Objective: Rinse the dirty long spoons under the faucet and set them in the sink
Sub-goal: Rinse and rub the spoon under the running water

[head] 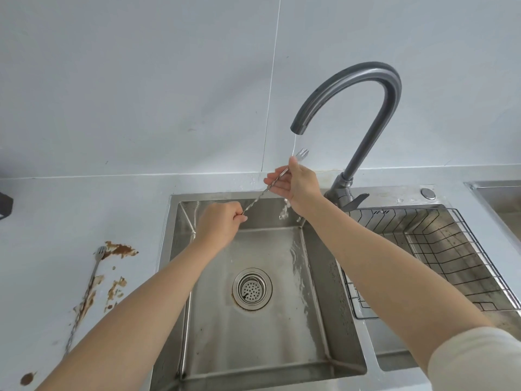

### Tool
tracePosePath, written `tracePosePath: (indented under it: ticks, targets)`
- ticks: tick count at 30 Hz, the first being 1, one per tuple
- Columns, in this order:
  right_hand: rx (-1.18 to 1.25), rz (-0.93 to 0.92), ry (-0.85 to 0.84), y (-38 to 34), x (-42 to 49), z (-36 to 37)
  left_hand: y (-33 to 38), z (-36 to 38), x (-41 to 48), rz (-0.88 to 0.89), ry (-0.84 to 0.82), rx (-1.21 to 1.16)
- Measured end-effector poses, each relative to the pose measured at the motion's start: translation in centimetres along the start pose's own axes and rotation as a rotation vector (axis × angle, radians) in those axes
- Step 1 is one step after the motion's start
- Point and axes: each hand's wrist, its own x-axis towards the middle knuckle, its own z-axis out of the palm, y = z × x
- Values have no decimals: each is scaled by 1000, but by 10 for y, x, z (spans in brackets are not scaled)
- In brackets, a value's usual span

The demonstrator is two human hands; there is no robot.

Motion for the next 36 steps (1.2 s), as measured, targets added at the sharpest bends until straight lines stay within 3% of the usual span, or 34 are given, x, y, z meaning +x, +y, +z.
tracePosePath:
  ticks: [7,15,21,28,36]
  targets:
    - [4,-85,-105,-4,0,-8,10,1,11,-4,-39,-11]
    - [-99,-15,-45,-8,1,-3,24,3,20,30,-18,-20]
    - [-19,-120,-146,-13,3,-6,30,-1,27,50,-4,-43]
    - [-44,-42,-84,-11,2,-4,46,0,40,82,5,-46]
    - [-26,-116,-128,-16,2,-15,56,7,55,55,15,-135]
